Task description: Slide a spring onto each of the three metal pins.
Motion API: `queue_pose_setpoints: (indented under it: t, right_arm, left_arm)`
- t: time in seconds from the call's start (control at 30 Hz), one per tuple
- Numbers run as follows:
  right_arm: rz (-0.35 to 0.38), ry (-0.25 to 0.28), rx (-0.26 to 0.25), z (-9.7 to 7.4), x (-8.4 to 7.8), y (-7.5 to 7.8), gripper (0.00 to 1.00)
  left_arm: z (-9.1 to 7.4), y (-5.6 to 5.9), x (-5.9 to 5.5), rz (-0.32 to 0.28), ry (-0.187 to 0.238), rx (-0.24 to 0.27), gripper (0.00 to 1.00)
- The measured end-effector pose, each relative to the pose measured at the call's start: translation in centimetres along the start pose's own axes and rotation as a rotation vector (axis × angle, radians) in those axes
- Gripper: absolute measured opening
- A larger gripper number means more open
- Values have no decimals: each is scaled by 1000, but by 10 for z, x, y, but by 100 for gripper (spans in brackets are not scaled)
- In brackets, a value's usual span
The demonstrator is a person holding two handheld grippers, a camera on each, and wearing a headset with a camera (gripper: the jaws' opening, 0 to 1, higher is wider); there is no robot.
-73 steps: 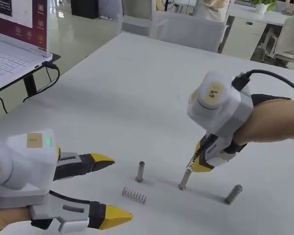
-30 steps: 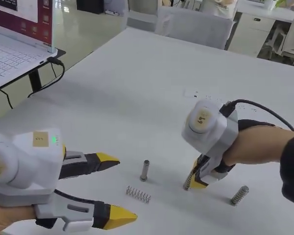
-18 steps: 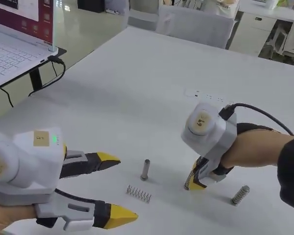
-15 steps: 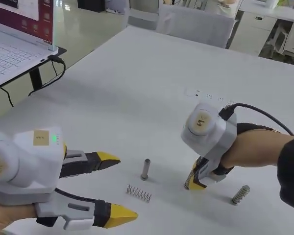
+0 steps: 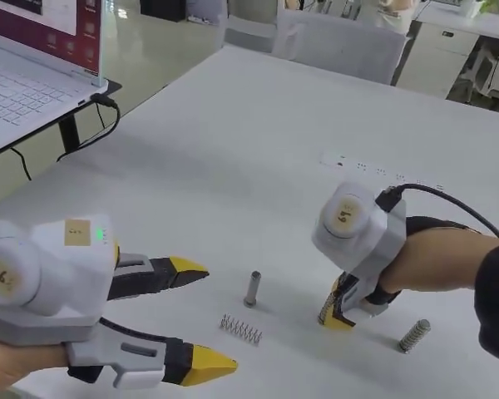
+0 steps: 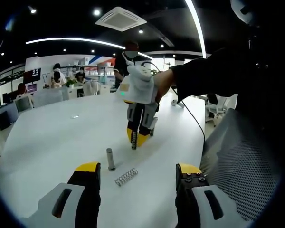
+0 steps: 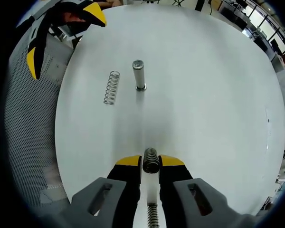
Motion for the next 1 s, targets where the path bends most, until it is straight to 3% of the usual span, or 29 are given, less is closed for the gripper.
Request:
queue_pose_setpoints:
  t: [0.67, 1.0]
  right_arm:
    - [-10, 58, -23, -7, 9, -1, 35]
    - [-30, 88, -37, -14, 19, -2, 37]
  left_arm:
    - [0, -2, -3, 4, -3, -2, 60]
    - [1, -2, -2, 5, -1, -3, 59]
Point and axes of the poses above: the centre of the closed fingertips' face, and the gripper's own axes: z roughly forward along the fingers, y roughly to its right, x roughly out of its top, the point moved 1 cm from there along -z, roughly backward along the fingers, and after that the axes turned 5 degrees about x, right-handed, at the moved point
